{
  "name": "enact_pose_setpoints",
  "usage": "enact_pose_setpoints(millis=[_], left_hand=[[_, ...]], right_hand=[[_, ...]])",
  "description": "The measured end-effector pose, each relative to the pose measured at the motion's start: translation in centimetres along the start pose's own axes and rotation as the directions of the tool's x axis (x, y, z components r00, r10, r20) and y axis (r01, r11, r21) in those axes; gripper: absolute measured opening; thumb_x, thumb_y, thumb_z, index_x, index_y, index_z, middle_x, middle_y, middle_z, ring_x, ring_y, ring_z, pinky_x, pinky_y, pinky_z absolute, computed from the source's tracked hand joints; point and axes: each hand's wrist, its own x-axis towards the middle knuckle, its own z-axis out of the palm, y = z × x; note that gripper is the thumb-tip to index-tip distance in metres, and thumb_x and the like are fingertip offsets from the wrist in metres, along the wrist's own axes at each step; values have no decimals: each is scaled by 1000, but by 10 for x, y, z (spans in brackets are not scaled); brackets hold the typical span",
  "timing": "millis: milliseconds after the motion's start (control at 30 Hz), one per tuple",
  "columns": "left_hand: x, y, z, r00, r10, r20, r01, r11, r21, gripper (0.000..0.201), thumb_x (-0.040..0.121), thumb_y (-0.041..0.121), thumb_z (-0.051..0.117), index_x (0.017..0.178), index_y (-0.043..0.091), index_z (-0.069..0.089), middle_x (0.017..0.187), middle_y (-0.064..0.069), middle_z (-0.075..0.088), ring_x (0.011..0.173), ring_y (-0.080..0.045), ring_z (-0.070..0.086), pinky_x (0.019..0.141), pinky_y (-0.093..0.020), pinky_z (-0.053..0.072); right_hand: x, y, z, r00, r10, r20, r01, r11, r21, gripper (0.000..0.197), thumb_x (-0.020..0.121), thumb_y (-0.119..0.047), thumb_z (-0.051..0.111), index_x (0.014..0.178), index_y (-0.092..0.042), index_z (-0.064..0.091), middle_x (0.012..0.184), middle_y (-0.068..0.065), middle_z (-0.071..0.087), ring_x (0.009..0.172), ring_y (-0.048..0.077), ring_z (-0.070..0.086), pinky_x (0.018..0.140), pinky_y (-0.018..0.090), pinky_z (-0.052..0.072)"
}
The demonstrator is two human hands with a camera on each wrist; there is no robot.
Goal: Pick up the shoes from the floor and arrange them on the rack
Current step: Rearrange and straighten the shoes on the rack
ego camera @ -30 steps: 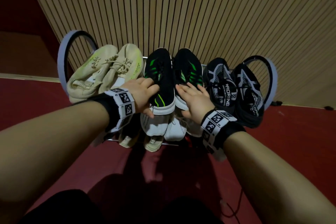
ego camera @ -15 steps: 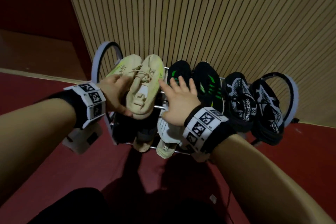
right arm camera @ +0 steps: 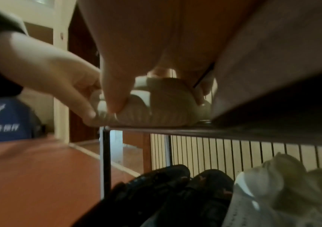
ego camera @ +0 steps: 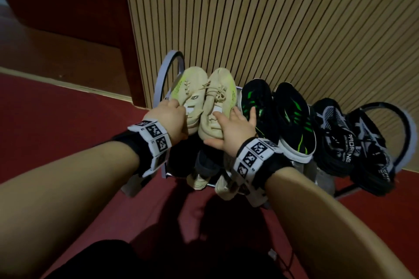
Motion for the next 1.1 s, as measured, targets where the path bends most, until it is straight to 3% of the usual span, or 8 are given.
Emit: enact_pose_setpoints(millis=[200,400,567,700,833,933,1000,1100], left_hand=[[6,0,-7,998,-52,32,51,998,22,65,77,46,68,125,9,43,128,-11,41,124,-29,36,100,-36,37],[2,10,-8,997,-71,35,68,994,86,63,77,47,66,124,11,42,131,-9,41,124,-28,37,97,-36,37],[0,22,-28,993,-119,17,117,988,98,93,65,66,66,136,19,29,137,-6,39,127,-26,38,100,-39,36],[6,56,-40,999,54,2,-54,998,32,110,60,72,65,145,23,14,146,-7,26,135,-28,27,110,-39,29],[13,119,-29,958,274,84,-279,958,60,108,68,66,65,149,23,8,155,-6,12,143,-26,12,114,-36,18],[23,158,-13,925,313,218,-334,940,67,113,68,64,68,149,25,-1,158,-2,-2,145,-29,-1,118,-42,12],[27,169,-3,925,308,224,-335,937,96,114,68,62,69,149,27,-3,158,-1,-5,145,-31,-4,118,-45,9],[28,174,4,938,284,201,-309,944,110,107,75,49,69,148,29,-6,158,-1,-6,145,-31,-5,118,-48,10]], right_hand=[[9,1,1,1000,-6,-31,8,999,42,80,78,-69,50,142,-25,30,153,16,24,146,26,11,114,53,-12],[5,3,1,1000,28,9,-28,1000,6,88,76,-75,45,146,-27,21,154,18,20,146,28,7,112,57,-14],[-7,29,-12,1000,-5,6,5,999,-42,97,71,-83,38,149,-35,7,158,7,11,146,30,-4,111,57,-18],[-27,78,-28,993,108,-43,-107,994,16,99,70,-84,37,148,-39,-1,160,2,0,146,30,-9,114,53,-11],[-59,137,-20,970,233,63,-236,971,47,105,68,-84,41,148,-37,-7,160,6,0,146,29,2,118,48,1],[-78,164,0,947,252,197,-243,968,-68,117,65,-83,50,147,-34,-17,159,12,-5,147,27,-1,117,45,-6],[-81,168,13,955,230,186,-200,966,-166,123,65,-77,58,145,-31,-22,157,18,-11,146,31,-6,117,45,-8],[-74,162,22,966,232,112,-218,968,-122,114,73,-65,63,147,-32,-17,156,21,-13,145,34,-7,118,44,-7]])
